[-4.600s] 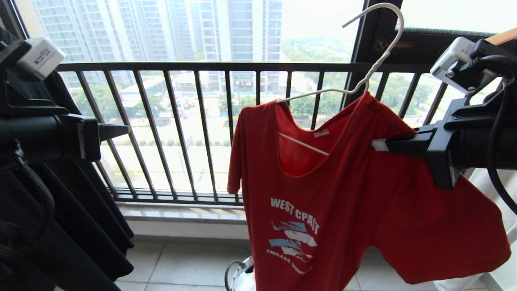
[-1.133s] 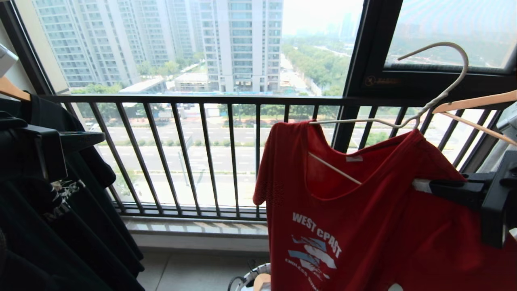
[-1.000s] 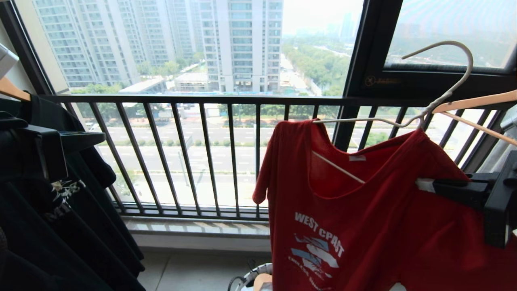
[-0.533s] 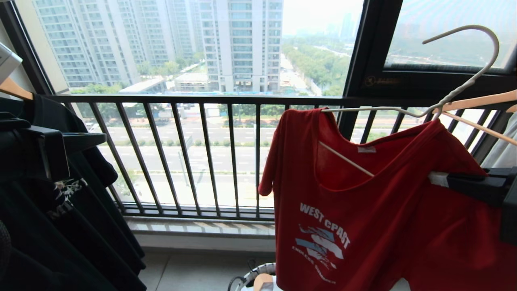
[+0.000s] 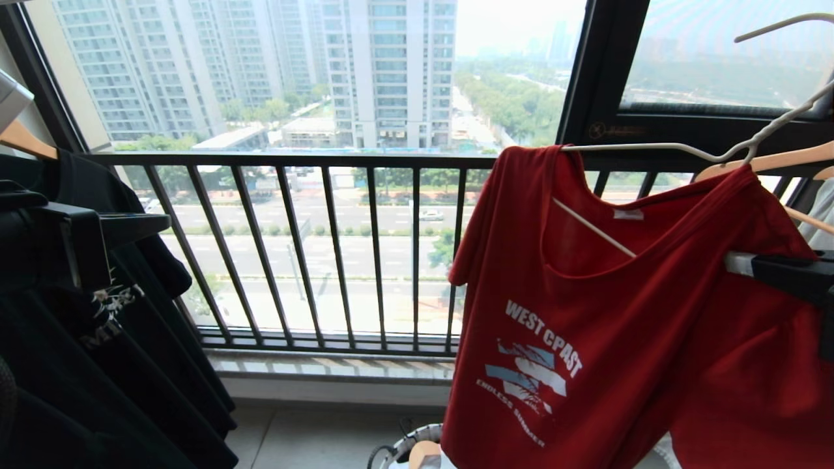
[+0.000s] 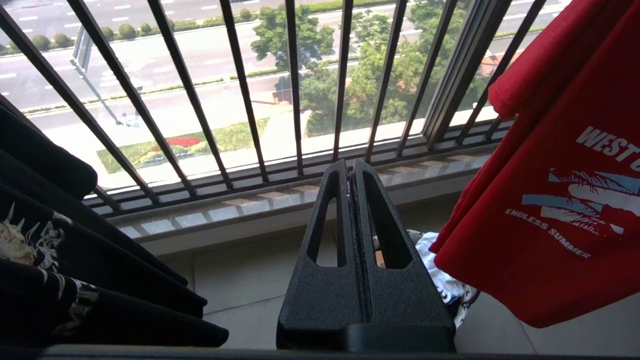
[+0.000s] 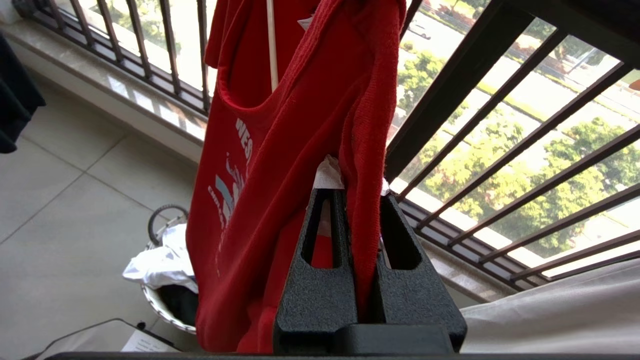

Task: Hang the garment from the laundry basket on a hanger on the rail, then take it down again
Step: Hang the clothes rack on the clothesline

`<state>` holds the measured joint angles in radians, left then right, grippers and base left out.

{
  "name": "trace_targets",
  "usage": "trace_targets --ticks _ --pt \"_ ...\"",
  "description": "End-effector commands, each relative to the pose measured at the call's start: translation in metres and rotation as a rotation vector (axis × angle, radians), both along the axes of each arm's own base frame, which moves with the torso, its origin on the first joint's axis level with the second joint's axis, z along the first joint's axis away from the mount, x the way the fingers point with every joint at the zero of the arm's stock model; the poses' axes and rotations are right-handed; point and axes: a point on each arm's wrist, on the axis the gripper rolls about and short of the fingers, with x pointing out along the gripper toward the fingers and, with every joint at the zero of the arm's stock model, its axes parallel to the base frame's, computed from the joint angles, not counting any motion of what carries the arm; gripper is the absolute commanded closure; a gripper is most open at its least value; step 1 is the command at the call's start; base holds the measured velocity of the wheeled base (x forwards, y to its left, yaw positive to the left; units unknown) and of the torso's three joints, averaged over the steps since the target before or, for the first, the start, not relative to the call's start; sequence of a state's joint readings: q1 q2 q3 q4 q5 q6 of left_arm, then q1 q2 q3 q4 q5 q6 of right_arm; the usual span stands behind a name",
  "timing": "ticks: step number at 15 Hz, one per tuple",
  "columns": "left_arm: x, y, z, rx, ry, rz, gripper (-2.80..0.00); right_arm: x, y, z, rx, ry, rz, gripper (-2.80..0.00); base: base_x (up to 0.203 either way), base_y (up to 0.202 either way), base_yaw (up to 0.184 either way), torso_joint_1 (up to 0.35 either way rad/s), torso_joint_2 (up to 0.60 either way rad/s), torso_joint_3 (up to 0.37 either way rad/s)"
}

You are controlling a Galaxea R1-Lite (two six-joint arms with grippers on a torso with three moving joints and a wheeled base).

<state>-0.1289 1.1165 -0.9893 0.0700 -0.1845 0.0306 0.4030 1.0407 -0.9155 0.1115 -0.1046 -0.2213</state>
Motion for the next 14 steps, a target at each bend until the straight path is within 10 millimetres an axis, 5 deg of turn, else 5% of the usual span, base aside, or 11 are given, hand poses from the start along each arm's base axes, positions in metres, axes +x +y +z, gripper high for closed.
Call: trace_targets --ticks 1,14 --pt "0.000 0.000 0.000 0.000 -0.002 -0.001 0.00 0.005 0.002 0.010 0.003 -0.021 -0.026 0.00 0.000 0.000 0.000 0.000 0.00 0.000" --pt "-0.001 0.003 0.001 0.000 -0.009 0.020 0.00 0.023 0.000 0.024 0.066 -0.062 -0.193 0.00 0.000 0.000 0.000 0.000 0.00 0.000"
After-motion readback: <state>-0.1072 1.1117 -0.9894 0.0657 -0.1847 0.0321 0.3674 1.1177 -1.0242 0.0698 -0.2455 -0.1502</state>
